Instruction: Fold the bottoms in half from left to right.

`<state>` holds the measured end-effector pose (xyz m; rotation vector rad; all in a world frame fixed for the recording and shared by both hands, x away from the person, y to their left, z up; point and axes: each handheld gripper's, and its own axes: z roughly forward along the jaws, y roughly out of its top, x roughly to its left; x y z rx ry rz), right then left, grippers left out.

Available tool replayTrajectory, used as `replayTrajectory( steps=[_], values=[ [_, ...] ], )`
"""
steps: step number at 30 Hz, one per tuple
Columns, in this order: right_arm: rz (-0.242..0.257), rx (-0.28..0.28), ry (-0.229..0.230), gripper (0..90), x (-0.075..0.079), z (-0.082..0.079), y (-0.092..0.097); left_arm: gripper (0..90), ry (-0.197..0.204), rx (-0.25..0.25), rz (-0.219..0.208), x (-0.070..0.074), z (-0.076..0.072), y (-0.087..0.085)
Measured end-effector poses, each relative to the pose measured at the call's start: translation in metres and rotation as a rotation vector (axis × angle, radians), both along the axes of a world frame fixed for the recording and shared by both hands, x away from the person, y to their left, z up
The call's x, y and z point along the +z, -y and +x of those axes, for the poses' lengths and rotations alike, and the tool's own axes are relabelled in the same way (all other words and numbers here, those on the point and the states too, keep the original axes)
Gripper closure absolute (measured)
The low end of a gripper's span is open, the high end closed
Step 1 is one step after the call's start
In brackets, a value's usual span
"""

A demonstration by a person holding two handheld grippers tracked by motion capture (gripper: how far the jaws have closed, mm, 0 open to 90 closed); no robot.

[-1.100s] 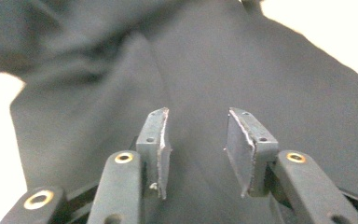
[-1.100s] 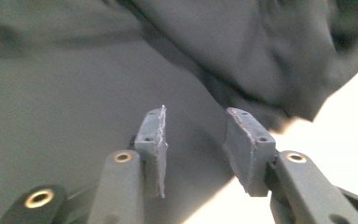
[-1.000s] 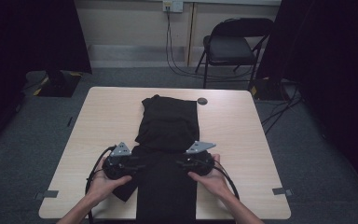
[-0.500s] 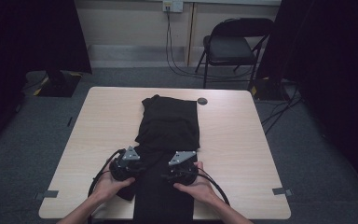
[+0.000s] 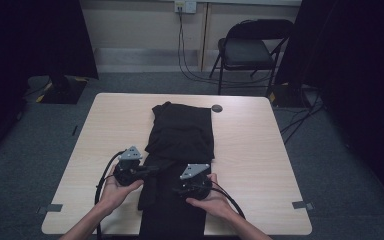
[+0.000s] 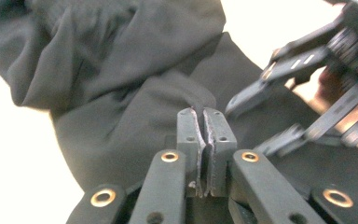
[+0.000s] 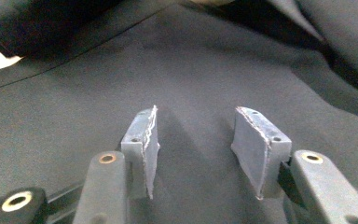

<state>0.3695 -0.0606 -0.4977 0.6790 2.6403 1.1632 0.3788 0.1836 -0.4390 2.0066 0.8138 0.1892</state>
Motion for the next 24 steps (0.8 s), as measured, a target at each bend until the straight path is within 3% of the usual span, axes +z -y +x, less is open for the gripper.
replayTrajectory(
  steps=[2, 4, 6, 7, 9, 11, 13, 14, 16, 18, 21, 24],
  values=[
    [0.001, 0.003, -0.001, 50.3, 0.0, 0.0, 0.0, 87.1, -0.018, -0.002, -0.061, 0.01, 0.005, 0.008],
    [0.004, 0.004, -0.003, 50.3, 0.0, 0.0, 0.001, 86.7, 0.004, -0.021, -0.049, 0.019, 0.008, 0.016],
    [0.006, 0.004, -0.001, 50.3, 0.0, 0.0, 0.001, 86.4, -0.025, -0.02, -0.09, 0.021, 0.012, 0.025],
    [0.009, 0.004, -0.002, 50.2, -0.001, 0.0, 0.001, 86.3, -0.039, -0.025, -0.085, 0.017, 0.012, 0.032],
    [0.009, 0.004, -0.001, 50.2, -0.001, 0.0, 0.002, 84.2, -0.033, -0.024, -0.013, 0.005, 0.009, 0.041],
    [-0.001, 0.008, -0.003, 50.0, 0.001, -0.001, 0.005, 80.6, -0.085, -0.049, -0.006, -0.012, 0.006, 0.047],
    [-0.021, 0.001, -0.004, 49.5, 0.004, -0.002, 0.011, 73.7, -0.097, -0.075, 0.06, -0.029, -0.001, 0.052],
    [-0.029, -0.005, 0.002, 50.5, 0.007, -0.002, 0.016, 70.2, -0.099, -0.09, 0.096, -0.035, -0.004, 0.053],
    [-0.027, -0.031, 0.018, 51.6, 0.013, 0.0, 0.027, 65.2, -0.065, -0.095, 0.125, -0.036, -0.007, 0.052],
    [0.004, -0.091, 0.037, 54.7, 0.022, 0.005, 0.044, 55.2, -0.056, -0.085, 0.101, -0.027, -0.006, 0.047],
    [0.031, -0.185, 0.068, 58.4, 0.032, 0.019, 0.062, 53.4, -0.017, -0.061, 0.053, -0.013, 0.0, 0.039],
    [0.067, -0.26, 0.087, 61.1, 0.041, 0.041, 0.072, 55.6, 0.005, -0.013, 0.001, -0.001, 0.015, 0.028]
  ],
)
